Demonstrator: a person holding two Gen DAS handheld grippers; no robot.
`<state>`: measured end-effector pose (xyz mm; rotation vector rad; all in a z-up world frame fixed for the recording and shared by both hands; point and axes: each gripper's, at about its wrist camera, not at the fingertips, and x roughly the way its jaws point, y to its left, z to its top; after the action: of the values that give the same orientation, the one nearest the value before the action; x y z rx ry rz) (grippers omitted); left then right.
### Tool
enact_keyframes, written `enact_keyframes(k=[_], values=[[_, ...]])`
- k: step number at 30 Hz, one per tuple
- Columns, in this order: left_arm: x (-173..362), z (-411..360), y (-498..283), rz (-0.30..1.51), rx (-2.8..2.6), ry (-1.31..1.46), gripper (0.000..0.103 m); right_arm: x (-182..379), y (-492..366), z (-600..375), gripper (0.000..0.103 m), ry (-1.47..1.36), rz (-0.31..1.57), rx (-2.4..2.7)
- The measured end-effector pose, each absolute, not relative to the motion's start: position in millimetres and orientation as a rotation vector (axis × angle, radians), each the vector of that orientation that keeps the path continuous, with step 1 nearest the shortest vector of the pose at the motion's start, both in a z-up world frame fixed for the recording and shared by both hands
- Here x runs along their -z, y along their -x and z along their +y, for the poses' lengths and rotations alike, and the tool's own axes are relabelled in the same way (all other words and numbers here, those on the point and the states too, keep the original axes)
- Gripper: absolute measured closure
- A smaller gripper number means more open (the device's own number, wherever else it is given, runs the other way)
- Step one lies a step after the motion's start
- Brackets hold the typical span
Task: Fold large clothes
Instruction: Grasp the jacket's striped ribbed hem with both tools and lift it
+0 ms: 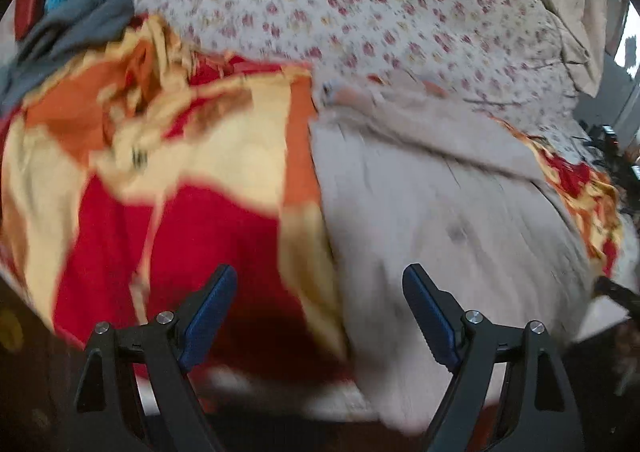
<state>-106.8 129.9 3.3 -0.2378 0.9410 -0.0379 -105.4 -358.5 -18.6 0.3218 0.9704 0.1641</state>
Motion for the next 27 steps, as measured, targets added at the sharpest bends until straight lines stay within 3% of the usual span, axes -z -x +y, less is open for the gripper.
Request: enact_keyframes(k=[9,14,16,19,25,27], values=[[54.7,89.9,140.0,1.048,0.125,0.339,0.031,39.0,137.2,-317.3,0.029,-0.207,1.043,-0.2],[48.7,83.6,137.3,1.008,0.184,0.363,0.052,53.7,148.5,-320.8,0.029,-0.239,1.097,-0.181],[49.0,77.1,136.4,1.009,0.216,0.341,0.071,60.3,147.7,-321.3,0.029,-0.227,1.114,-0.172],[49.7,67.8,133.7,1.011,0.237,0.305,0.087,69.6,140.2,-326.0,0.029,-0.27,1.132,-0.175],[53.9,70.0,131.0,1.019,0.224,0.32,0.086,84.1,121.7,-315.0,0.029,-0.302,1.169,-0.295],[52.7,69.3,132.9,1.017,0.224,0.308,0.086,84.3,122.8,-306.9,0.037,-0.256,1.177,-0.296]])
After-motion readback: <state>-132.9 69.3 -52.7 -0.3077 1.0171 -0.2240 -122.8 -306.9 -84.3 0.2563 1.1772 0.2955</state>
